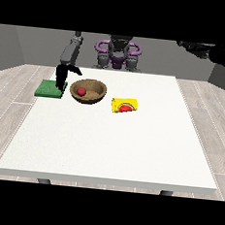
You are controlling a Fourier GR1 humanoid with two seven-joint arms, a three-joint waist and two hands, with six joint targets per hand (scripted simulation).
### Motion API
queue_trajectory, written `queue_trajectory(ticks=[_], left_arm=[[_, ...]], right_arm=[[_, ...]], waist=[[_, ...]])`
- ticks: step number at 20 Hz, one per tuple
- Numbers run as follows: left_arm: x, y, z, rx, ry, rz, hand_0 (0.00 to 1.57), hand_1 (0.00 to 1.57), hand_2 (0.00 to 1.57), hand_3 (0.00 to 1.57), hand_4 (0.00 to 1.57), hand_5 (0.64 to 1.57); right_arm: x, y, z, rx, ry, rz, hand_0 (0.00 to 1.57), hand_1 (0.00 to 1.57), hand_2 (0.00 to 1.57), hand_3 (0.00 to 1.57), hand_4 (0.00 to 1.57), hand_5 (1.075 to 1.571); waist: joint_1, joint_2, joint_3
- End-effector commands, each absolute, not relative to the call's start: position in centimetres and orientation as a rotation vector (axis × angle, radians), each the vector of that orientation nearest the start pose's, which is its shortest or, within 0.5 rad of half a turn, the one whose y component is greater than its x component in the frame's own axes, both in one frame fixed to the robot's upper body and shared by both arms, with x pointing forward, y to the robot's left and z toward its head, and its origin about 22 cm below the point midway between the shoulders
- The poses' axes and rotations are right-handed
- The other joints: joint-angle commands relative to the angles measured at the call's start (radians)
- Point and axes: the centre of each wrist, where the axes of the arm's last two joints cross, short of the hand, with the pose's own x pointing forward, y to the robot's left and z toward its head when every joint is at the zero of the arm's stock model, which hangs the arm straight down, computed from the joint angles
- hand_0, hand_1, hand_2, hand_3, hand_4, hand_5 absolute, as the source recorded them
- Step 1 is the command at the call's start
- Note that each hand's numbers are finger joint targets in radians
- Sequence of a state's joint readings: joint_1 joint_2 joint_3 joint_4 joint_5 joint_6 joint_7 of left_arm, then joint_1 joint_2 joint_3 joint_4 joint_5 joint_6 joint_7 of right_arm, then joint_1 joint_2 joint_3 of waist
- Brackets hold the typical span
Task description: Pick the cup and pour the ball into the bowl, then pick the bowl and place it on the pad
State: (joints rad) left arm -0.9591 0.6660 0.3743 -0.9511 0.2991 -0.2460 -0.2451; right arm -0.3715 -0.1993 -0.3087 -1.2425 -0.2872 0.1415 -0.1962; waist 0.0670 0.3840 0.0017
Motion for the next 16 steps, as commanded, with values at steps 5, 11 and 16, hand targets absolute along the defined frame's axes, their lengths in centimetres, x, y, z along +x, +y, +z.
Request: queue_trajectory(ticks=[5, 11, 16], left_arm=[[37.8, 39.5, 33.3, 0.066, -2.320, -0.062, 0.00, 0.00, 0.00, 0.00, 0.00, 1.535], [37.3, 37.9, 35.3, 0.030, -2.344, -0.124, 0.00, 0.00, 0.00, 0.00, 0.00, 1.536], [36.4, 38.3, 36.9, 0.046, -2.372, -0.117, 0.00, 0.00, 0.00, 0.00, 0.00, 1.531]], right_arm=[[35.2, -31.7, 1.5, 0.112, -1.741, -0.234, 0.00, 0.00, 0.00, 0.00, 0.35, 1.569], [37.4, -30.7, 1.3, 0.089, -1.717, -0.322, 0.00, 0.00, 0.00, 0.00, 0.40, 1.571], [37.3, -30.6, 0.6, 0.092, -1.760, -0.321, 0.00, 0.00, 0.00, 0.00, 0.34, 1.569]], waist=[[-0.006, -0.019, -0.0007], [0.041, 0.005, -0.0004], [0.037, 0.042, -0.0004]])
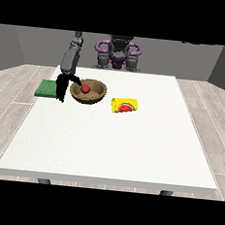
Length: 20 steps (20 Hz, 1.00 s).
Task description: Pick the cup and pour the ball into the bowl, then pick the bowl and place it on the pad
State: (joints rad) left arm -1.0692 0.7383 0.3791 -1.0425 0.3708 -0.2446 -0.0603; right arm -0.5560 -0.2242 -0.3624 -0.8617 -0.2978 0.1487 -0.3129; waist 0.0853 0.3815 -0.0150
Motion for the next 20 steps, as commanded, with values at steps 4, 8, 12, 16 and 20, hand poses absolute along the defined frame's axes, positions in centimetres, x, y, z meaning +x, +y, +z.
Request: queue_trajectory(ticks=[4, 8, 12, 16, 20], left_arm=[[35.6, 37.8, 37.4, 0.037, -2.403, -0.136, 0.00, 0.00, 0.00, 0.00, 0.00, 1.528], [35.9, 36.2, 38.4, 0.022, -2.413, -0.164, 0.00, 0.00, 0.00, 0.00, 0.00, 1.539], [36.6, 37.2, 37.9, -0.007, -2.369, -0.139, 0.00, 0.00, 0.00, 0.00, 0.00, 1.533], [35.2, 37.7, 40.9, -0.005, -2.442, -0.142, 0.00, 0.00, 0.00, 0.00, 0.00, 1.538], [34.6, 38.0, 41.2, -0.002, -2.449, -0.132, 0.00, 0.00, 0.00, 0.00, 0.00, 1.537]], right_arm=[[35.5, -32.4, -1.5, 0.094, -1.753, -0.352, 0.00, 0.00, 0.00, 0.00, 0.28, 1.566], [37.1, -29.1, 0.2, 0.072, -1.735, -0.303, 0.00, 0.00, 0.00, 0.00, 0.39, 1.570], [38.5, -25.9, 1.9, 0.038, -1.702, -0.315, 0.00, 0.00, 0.00, 0.00, 0.44, 1.570], [39.1, -24.6, 2.1, 0.019, -1.724, -0.309, 0.00, 0.00, 0.00, 0.00, 0.42, 1.570], [37.3, -28.1, -0.3, -0.101, -1.593, -0.319, 1.57, 1.57, 1.57, 0.86, 0.87, 1.421]], waist=[[0.056, 0.056, 0.0169], [0.075, 0.049, 0.0161], [0.081, 0.038, 0.0147], [0.089, 0.097, 0.0155], [0.098, 0.104, 0.0150]])
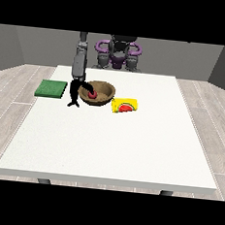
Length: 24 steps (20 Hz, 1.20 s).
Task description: Pick the cup and pour the ball into the bowl, then pick the bowl and place it on the pad
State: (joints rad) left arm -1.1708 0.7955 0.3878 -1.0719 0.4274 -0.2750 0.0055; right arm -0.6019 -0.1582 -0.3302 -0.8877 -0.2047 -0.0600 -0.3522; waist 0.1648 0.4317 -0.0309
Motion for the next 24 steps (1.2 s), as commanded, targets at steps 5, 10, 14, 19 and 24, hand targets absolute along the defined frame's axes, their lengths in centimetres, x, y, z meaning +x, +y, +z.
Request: queue_trajectory(ticks=[5, 10, 14, 19, 24], left_arm=[[35.2, 40.2, 39.4, 0.003, -2.395, -0.092, 0.00, 0.00, 0.00, 0.00, 0.00, 1.547], [37.4, 41.5, 33.4, -0.011, -2.273, -0.053, 0.00, 0.00, 0.00, 0.00, 0.00, 1.548], [35.5, 47.2, 32.4, 0.071, -2.233, 0.032, 0.00, 0.00, 0.00, 0.00, 0.00, 1.546], [35.0, 47.9, 31.2, 0.129, -2.249, 0.050, 0.00, 0.00, 0.00, 0.00, 0.00, 1.542], [33.3, 48.9, 33.8, 0.182, -2.298, 0.053, 0.00, 0.00, 0.00, 0.00, 0.00, 1.537]], right_arm=[[35.6, -29.3, -1.0, -0.320, -1.543, -0.144, 1.57, 1.57, 1.57, 1.57, 1.17, 1.448], [38.0, -29.7, 4.7, -0.396, -1.434, -0.079, 1.57, 1.57, 1.57, 1.57, 1.23, 1.472], [39.0, -29.3, 10.0, -0.412, -1.437, 0.039, 1.57, 1.57, 1.57, 1.57, 1.26, 1.470], [39.2, -31.5, 10.2, -0.357, -1.396, 0.006, 1.57, 1.57, 1.57, 1.57, 1.28, 1.481], [37.9, -36.5, 9.4, -0.430, -1.464, 0.084, 1.57, 1.57, 1.57, 1.57, 1.30, 1.519]], waist=[[-0.005, -0.012, 0.0280], [-0.036, -0.129, 0.0281], [-0.135, -0.166, 0.0279], [-0.152, -0.151, 0.0308], [-0.171, -0.089, 0.0320]])
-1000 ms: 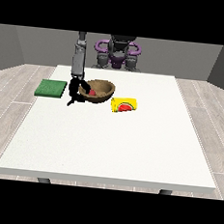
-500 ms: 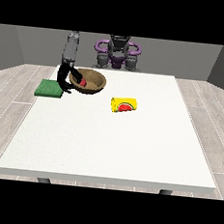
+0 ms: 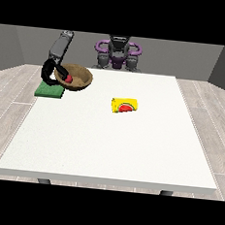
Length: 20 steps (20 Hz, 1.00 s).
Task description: Pick the cup and pour the ball into the bowl, then pick the bowl and place it on the pad
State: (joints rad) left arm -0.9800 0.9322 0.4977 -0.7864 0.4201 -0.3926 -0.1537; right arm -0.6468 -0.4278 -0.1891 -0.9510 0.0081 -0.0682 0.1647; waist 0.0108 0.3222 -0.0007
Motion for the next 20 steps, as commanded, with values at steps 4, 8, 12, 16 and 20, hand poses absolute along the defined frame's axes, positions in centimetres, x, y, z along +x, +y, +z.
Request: queue_trajectory(ticks=[4, 8, 12, 16, 20], left_arm=[[34.8, 47.4, 31.8, 0.200, -2.279, 0.037, 0.00, 0.00, 0.00, 0.00, 0.00, 1.539], [34.4, 47.3, 33.6, 0.212, -2.311, 0.058, 0.00, 0.00, 0.00, 0.00, 0.00, 1.535], [33.5, 47.6, 33.3, 0.228, -2.321, 0.014, 0.00, 0.00, 0.00, 0.00, 0.00, 1.534], [31.7, 49.0, 35.6, 0.221, -2.371, 0.021, 0.00, 0.00, 0.00, 0.00, 0.15, 1.533], [31.2, 47.7, 37.7, 0.244, -2.422, 0.035, 0.00, 0.00, 0.00, 0.00, 0.13, 1.532]], right_arm=[[39.1, -33.6, 9.3, -0.424, -1.451, 0.106, 1.57, 1.57, 1.57, 1.57, 1.30, 1.519], [39.1, -37.5, 12.0, -0.433, -1.491, 0.084, 1.57, 1.57, 1.57, 1.57, 1.30, 1.534], [36.7, -42.7, 9.7, -0.430, -1.515, 0.000, 1.57, 1.57, 1.57, 1.17, 1.29, 1.534], [36.4, -44.7, 11.1, -0.405, -1.576, -0.034, 1.57, 1.57, 1.57, 0.93, 1.29, 1.543], [36.4, -46.2, 12.4, -0.477, -1.591, -0.003, 1.57, 1.57, 1.57, 0.59, 1.30, 1.552]], waist=[[-0.030, -0.001, 0.0011], [-0.054, 0.027, 0.0015], [-0.023, 0.038, 0.0026], [-0.007, 0.096, 0.0026], [0.000, 0.136, 0.0028]])
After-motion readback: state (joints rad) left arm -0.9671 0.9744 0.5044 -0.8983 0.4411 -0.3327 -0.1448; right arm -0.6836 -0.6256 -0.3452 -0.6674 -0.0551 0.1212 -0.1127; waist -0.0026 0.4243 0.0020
